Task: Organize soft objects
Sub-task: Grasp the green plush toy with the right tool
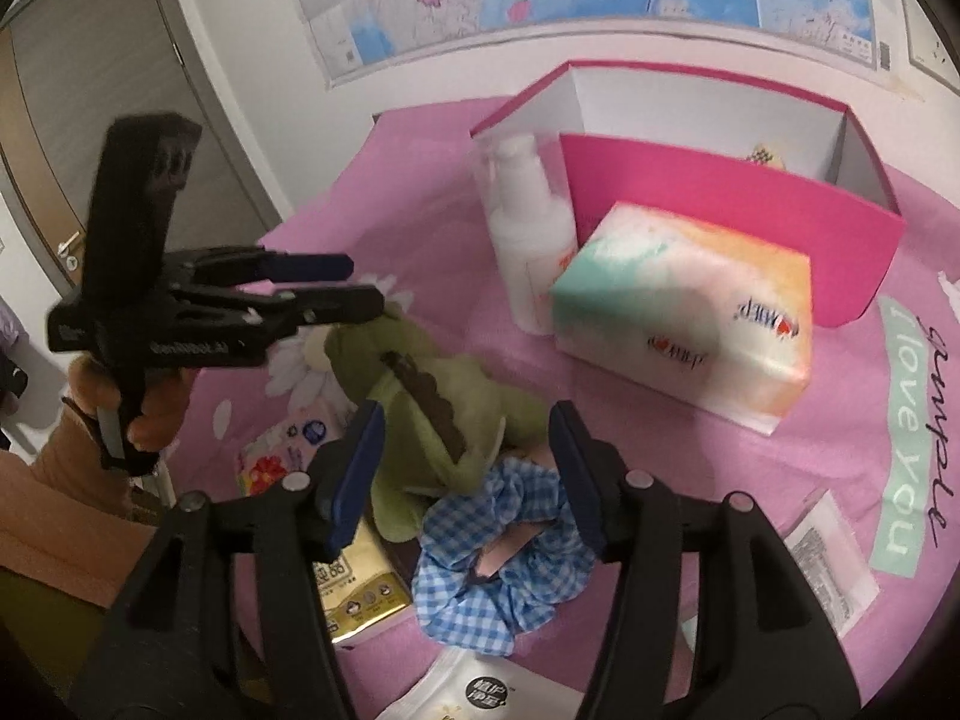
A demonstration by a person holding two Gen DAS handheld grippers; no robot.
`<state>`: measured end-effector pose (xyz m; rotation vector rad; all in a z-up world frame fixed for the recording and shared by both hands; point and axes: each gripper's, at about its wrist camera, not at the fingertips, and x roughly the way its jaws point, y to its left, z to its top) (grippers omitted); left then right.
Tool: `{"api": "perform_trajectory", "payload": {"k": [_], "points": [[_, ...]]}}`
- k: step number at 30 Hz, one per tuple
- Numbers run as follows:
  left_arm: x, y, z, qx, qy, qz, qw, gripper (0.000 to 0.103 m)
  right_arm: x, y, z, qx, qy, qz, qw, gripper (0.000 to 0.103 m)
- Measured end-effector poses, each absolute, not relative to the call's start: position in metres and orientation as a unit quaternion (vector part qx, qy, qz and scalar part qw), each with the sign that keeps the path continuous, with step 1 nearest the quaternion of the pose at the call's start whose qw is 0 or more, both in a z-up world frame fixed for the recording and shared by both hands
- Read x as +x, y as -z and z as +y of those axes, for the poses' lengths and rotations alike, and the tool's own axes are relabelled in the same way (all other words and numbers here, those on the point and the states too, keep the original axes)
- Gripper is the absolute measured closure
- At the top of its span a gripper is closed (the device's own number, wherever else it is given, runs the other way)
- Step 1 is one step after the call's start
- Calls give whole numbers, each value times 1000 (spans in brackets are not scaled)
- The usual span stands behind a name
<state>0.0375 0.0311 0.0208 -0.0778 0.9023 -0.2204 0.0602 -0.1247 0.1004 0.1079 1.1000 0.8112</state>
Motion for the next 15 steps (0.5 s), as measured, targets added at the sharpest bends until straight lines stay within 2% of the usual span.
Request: {"api": "perform_trajectory", "payload": {"k": [5, 9, 15], "points": [[32, -19, 37, -51, 110, 436, 892, 37, 61, -96, -124, 63, -379, 504, 773, 45], [27, -19, 41, -55, 112, 439, 890, 35, 62, -97, -127, 76, -386, 499, 772, 67], [23, -16, 37, -52, 141, 445, 883, 34, 67, -97, -135, 106, -381, 501, 770, 72]]}}
